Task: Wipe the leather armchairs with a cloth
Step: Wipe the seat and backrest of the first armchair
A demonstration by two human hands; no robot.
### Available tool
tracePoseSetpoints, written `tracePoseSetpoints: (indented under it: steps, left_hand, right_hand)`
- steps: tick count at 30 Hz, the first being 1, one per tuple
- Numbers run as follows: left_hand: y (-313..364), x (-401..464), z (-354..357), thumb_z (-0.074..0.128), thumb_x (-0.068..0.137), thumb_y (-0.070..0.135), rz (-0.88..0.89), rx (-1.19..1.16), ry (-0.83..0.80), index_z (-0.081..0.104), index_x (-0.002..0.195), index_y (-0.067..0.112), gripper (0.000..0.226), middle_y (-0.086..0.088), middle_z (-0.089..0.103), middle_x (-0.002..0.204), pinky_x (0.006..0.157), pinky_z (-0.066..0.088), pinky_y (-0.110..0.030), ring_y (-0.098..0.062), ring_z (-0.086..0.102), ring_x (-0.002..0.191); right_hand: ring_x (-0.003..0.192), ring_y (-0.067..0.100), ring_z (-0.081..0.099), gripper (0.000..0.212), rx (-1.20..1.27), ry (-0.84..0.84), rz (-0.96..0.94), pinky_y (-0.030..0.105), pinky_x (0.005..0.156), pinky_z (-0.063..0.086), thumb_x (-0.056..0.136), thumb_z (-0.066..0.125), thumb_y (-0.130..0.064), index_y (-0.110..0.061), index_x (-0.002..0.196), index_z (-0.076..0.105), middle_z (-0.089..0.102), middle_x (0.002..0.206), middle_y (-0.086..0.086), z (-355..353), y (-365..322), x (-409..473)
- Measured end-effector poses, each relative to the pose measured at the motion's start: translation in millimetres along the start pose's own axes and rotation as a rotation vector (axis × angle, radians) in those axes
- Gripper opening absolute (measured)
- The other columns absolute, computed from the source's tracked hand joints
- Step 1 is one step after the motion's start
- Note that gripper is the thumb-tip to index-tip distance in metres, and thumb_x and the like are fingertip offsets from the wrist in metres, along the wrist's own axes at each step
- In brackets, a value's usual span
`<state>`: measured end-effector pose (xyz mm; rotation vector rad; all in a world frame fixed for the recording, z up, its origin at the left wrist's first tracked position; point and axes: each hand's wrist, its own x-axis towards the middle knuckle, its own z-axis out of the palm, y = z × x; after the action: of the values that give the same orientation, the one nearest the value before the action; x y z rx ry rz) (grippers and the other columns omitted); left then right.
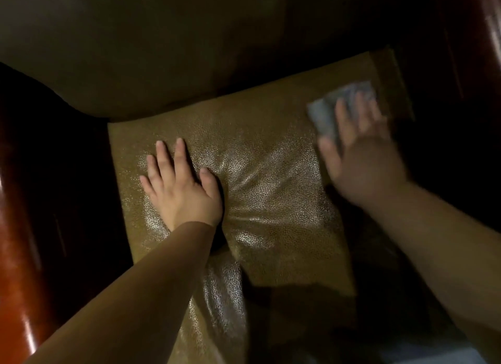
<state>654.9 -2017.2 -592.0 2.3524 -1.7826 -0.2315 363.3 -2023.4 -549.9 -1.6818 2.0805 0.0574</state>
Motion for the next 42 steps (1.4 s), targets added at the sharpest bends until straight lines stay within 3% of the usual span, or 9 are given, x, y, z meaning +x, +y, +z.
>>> tracePoseSetpoints:
  steps: [10,13,19,22,26,30,34,38,42]
  left_hand:
    - [2.2,0.9,1.2,0.036,0.094,0.048,-0.012,0.013,-0.037,0.033,0.164,0.030,0.072,-0.005,0.021,0.175,0.129,0.003,-0.055,-0.033,0.015,0.161]
    - [-0.9,0.0,-1.3,0.037,0.094,0.050,-0.020,0.022,-0.072,0.034,0.164,0.030,0.073,-0.005,0.022,0.174,0.129,0.004,-0.056,-0.033,0.016,0.160]
    - [6.6,10.5,-24.9,0.036,0.093,0.054,-0.047,-0.031,-0.264,0.027,0.166,0.035,0.075,-0.002,0.012,0.177,0.130,-0.003,-0.053,-0.028,0.005,0.163]
    - [-3.1,11.9,-44.0,0.038,0.101,0.055,0.039,-0.017,-0.399,0.018,0.168,0.034,0.073,-0.001,0.002,0.178,0.131,-0.005,-0.051,-0.026,-0.003,0.163]
    - [-28.1,9.5,-69.1,0.043,0.105,0.053,0.178,0.041,-0.514,0.012,0.168,0.035,0.073,0.001,-0.002,0.177,0.132,0.003,-0.047,-0.023,-0.004,0.163]
    - [-42.3,-3.9,-96.2,0.051,0.105,0.047,0.135,0.057,-0.704,0.010,0.168,0.037,0.076,0.005,-0.004,0.177,0.133,0.011,-0.047,-0.024,0.000,0.163]
    - [-44.4,-31.8,-139.1,0.049,0.107,0.043,0.014,0.025,-0.959,0.037,0.161,0.029,0.057,-0.004,0.025,0.173,0.120,0.041,-0.045,-0.031,0.040,0.150]
    - [-45.1,-38.1,-196.0,0.046,0.107,0.040,-0.004,0.095,-1.197,0.046,0.155,0.028,0.050,-0.006,0.055,0.154,0.111,0.048,-0.036,-0.027,0.057,0.136]
    - [-41.8,-35.1,-264.7,0.045,0.107,0.041,0.039,0.136,-1.141,0.043,0.158,0.024,0.054,-0.006,0.059,0.150,0.113,0.047,-0.036,-0.027,0.059,0.134]
  right_hand:
    - [0.159,0.041,-0.001,0.081,0.084,0.078,0.266,0.052,0.128,0.002,0.098,0.017,-0.056,-0.011,0.166,0.015,0.004,0.173,0.019,-0.1,0.2,34.0]
    - [0.158,0.041,0.008,0.072,-0.045,0.027,-0.068,0.053,0.127,0.010,0.100,0.016,-0.045,-0.013,0.164,0.026,0.014,0.172,0.017,22.0,-57.0,7.8]
    - [0.158,0.023,-0.017,0.070,-0.205,-0.260,-0.593,0.044,0.129,-0.005,0.098,0.000,-0.056,-0.032,0.163,-0.002,-0.014,0.172,-0.004,13.1,-43.3,-39.5]
    - [0.160,0.032,0.002,0.068,-0.192,-0.118,-0.353,0.053,0.130,0.011,0.103,0.015,-0.053,-0.022,0.164,0.009,0.008,0.174,0.008,-1.6,1.3,-22.6]
    - [0.159,0.036,-0.011,0.071,-0.011,-0.058,0.121,0.045,0.126,-0.007,0.107,0.022,-0.053,-0.017,0.166,0.004,-0.007,0.174,0.012,7.0,-43.5,-34.9]
    - [0.159,0.039,0.005,0.066,-0.005,-0.041,-0.175,0.049,0.129,0.006,0.104,0.041,-0.034,-0.019,0.163,0.016,0.010,0.172,0.011,51.1,-113.2,-98.4]
    - [0.160,0.025,-0.004,0.075,-0.102,-0.418,-0.404,0.039,0.129,-0.001,0.097,0.048,-0.011,-0.024,0.165,0.019,0.006,0.173,0.001,35.0,-124.9,-136.9]
    - [0.126,0.026,0.064,0.044,0.164,-0.546,-0.011,0.040,0.107,0.052,0.101,0.049,-0.020,-0.032,0.142,0.058,0.066,0.139,0.003,-28.7,-145.4,-123.7]
    - [0.097,0.028,0.069,0.028,0.263,-0.397,0.119,0.039,0.087,0.059,0.102,0.051,-0.030,-0.029,0.124,0.068,0.072,0.110,0.006,-126.1,-173.5,-124.7]
